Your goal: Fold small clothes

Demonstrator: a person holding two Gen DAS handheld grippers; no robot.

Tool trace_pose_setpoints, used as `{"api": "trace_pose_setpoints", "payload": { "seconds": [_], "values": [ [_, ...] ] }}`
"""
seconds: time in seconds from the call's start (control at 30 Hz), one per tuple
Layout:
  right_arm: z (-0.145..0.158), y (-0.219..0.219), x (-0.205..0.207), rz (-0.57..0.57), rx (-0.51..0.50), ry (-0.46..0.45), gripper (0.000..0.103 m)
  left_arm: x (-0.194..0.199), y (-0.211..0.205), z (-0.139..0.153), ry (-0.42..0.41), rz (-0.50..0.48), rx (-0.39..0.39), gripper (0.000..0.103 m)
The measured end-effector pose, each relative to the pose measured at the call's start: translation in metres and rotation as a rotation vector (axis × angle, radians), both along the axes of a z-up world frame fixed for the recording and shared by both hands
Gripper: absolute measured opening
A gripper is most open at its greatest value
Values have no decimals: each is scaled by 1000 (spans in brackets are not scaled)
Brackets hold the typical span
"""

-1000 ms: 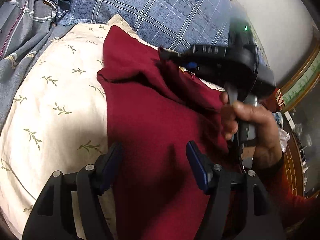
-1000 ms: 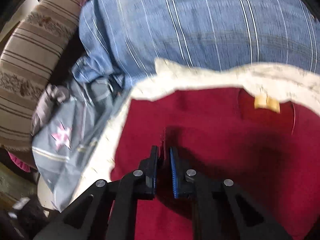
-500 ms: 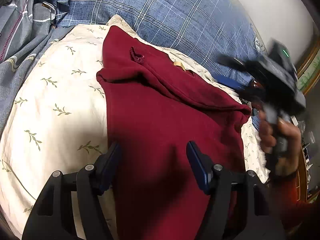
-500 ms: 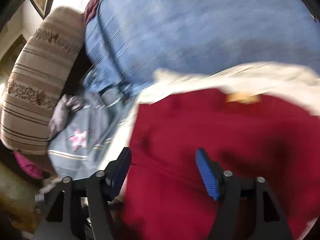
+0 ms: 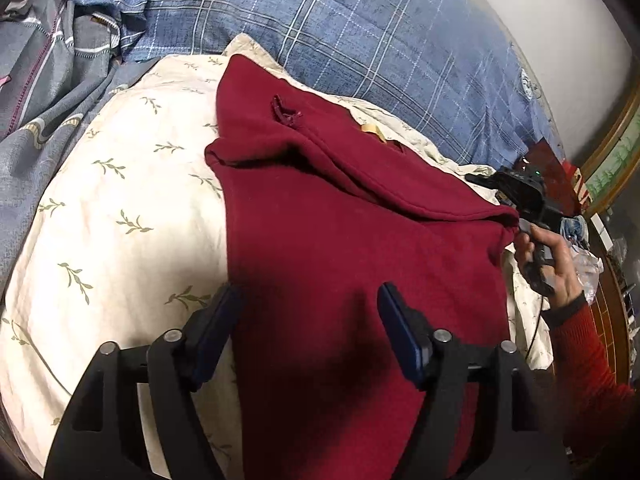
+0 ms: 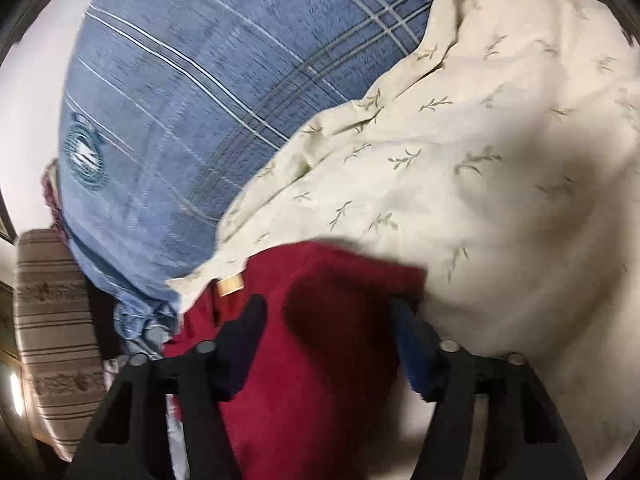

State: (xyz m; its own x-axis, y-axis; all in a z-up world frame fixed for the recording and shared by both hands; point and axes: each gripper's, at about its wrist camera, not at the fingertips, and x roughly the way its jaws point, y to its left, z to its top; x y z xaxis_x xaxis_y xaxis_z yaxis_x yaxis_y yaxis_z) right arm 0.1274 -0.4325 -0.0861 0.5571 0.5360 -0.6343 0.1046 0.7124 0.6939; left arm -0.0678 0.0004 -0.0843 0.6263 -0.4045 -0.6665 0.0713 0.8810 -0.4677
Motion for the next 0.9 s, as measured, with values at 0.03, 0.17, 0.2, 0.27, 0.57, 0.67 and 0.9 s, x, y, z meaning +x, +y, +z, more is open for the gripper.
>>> {"api": "trace_pose_setpoints", "payload": {
  "seconds": [0.03,0.17,0.2,0.27,0.57,0.67,0.9],
  "values": [
    [2,2,5,2,-26,-14,44,1,1,-1,4,1,-3,73],
    [14,11,13,63,-116,-44,11,3,0,-1,4,-2,6,73],
    [17,10,12,71,-128,-52,10,4,-1,-1,4,-4,7,73],
    [21,3,6,60,-117,-56,12,4,-1,0,4,-5,7,73],
    [-8,-6,-4,53,47,-12,64,5,-1,-1,1,-7,4,76],
    [0,10,2,93,-28,-67,50,5,-2,-1,-3,-9,20,76],
    [63,29,-17,84,-350,-282,12,5,3,1,-12,8,-5,76]
  ]
}}
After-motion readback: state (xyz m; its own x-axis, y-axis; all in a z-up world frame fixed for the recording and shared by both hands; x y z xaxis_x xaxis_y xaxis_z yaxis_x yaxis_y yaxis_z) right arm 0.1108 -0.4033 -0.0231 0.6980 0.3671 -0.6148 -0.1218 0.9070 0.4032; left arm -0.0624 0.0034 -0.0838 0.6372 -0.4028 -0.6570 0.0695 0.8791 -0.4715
